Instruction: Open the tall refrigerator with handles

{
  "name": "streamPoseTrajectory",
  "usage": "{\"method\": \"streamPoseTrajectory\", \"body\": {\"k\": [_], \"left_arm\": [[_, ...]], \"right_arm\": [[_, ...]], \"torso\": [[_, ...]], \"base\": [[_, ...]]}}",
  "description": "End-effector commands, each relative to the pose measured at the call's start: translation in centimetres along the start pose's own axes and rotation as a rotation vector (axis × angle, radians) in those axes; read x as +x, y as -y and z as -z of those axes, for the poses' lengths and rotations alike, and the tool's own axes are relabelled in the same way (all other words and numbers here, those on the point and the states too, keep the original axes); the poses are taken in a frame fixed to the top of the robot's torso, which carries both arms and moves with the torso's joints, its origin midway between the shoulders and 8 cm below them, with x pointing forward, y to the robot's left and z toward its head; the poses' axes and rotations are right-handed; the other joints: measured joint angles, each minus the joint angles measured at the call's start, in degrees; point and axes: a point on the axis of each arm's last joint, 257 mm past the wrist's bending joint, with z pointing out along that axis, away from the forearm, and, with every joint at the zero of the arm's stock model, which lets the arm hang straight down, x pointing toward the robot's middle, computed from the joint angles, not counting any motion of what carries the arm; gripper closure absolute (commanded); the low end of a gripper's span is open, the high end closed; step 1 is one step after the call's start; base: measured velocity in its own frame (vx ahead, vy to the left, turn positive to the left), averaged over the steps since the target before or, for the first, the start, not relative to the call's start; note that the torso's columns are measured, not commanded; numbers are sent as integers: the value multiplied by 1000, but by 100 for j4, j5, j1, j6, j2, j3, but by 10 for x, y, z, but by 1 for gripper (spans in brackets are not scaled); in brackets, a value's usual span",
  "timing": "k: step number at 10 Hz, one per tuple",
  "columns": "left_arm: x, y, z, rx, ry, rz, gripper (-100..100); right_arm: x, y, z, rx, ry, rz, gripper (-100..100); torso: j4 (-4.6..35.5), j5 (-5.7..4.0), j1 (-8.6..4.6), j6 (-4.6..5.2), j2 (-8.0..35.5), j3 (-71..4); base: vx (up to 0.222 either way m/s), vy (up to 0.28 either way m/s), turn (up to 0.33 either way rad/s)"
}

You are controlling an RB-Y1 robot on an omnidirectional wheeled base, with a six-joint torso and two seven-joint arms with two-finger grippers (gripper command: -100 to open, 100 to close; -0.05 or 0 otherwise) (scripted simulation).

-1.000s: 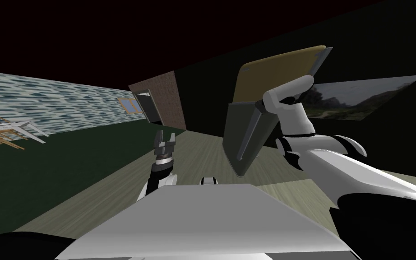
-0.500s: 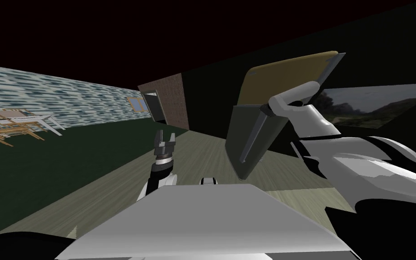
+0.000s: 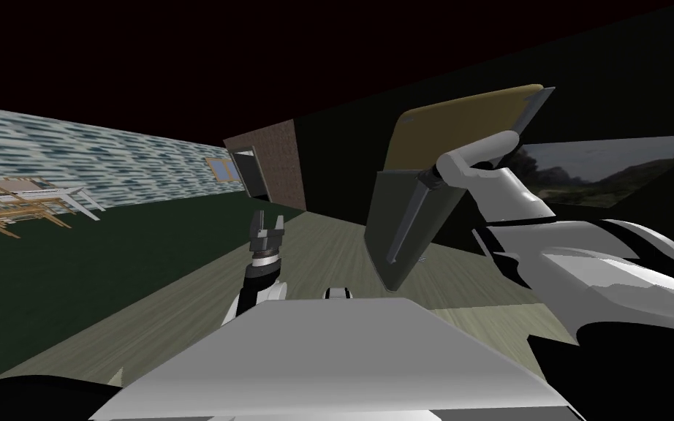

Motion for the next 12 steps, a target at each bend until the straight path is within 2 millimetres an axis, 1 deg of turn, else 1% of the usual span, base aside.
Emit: {"method": "streamPoseTrajectory", "body": {"k": [1, 2, 4, 6, 7, 8, 9, 12], "left_arm": [[0, 0, 0, 0, 0, 0, 0], [0, 0, 0, 0, 0, 0, 0], [0, 0, 0, 0, 0, 0, 0], [0, 0, 0, 0, 0, 0, 0], [0, 0, 0, 0, 0, 0, 0], [0, 0, 0, 0, 0, 0, 0], [0, 0, 0, 0, 0, 0, 0], [0, 0, 0, 0, 0, 0, 0]], "right_arm": [[20, 6, 22, -14, -26, 7, -100], [27, 7, 29, -18, -34, 8, -100], [40, 10, 44, -28, -50, 10, -100], [53, 12, 60, -38, -65, 10, -100], [65, 13, 76, -48, -80, 9, -100], [57, 7, 66, -67, -68, 9, -100], [57, 4, 67, -78, -67, 8, 0], [60, 1, 69, -87, -70, 5, 0]], "torso": [[48, 52, 20, -10, 13, -8], [76, 103, 73, -27, 30, -2], [93, 147, 137, -51, 38, -3], [108, 176, 173, -63, 44, -3], [116, 183, 179, -61, 57, 6], [127, 190, 186, -55, 71, 17], [124, 169, 164, -30, 95, 35], [137, 135, 121, 15, 153, 88]], "base": [[-26, 31, 43], [10, -5, 46], [14, 1, 60], [15, 5, 56], [29, 12, 104], [-8, 7, -45], [-35, 11, -69], [-24, 10, -38]]}}
